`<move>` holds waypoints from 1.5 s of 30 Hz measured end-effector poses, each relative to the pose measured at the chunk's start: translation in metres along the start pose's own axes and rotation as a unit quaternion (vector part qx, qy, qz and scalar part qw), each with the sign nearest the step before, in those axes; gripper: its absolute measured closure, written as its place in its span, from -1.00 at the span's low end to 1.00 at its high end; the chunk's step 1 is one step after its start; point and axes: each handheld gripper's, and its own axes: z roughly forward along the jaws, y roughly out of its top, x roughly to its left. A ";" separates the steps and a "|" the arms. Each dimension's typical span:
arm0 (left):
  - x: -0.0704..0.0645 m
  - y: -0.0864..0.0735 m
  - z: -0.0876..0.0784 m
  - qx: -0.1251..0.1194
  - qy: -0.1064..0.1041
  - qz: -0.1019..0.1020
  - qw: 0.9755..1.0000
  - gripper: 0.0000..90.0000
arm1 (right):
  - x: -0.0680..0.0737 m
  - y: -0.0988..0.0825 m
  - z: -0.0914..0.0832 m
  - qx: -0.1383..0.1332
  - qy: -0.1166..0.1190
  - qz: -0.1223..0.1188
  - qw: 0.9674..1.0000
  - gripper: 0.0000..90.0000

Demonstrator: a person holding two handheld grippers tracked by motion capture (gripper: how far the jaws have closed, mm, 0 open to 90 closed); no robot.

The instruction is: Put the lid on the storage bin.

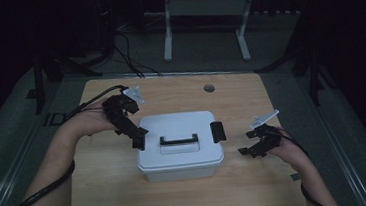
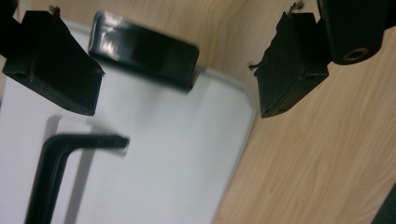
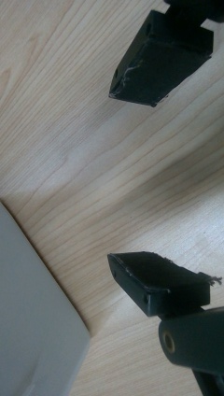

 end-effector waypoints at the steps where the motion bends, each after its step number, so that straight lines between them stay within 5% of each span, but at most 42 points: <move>1: 0.000 -0.004 -0.001 0.000 0.004 0.000 1.000 -0.68 | 0.000 0.000 0.000 0.000 -0.001 0.001 1.000 -0.62; 16: 0.004 -0.068 -0.017 -0.023 0.024 -0.036 0.999 -0.69 | 0.001 -0.003 0.001 0.000 -0.006 0.007 1.000 -0.62; 20: 0.004 -0.085 -0.014 -0.028 0.021 -0.052 0.998 -0.68 | 0.002 -0.004 0.001 0.004 -0.019 0.002 1.000 -0.62; 27: -0.005 -0.103 -0.007 -0.026 0.011 -0.051 0.998 -0.68 | 0.001 -0.009 0.002 -0.002 -0.017 0.009 1.000 -0.64; 45: -0.020 -0.159 0.007 -0.063 0.027 -0.085 0.994 -0.68 | -0.002 -0.027 0.005 -0.021 -0.017 0.026 0.999 -0.64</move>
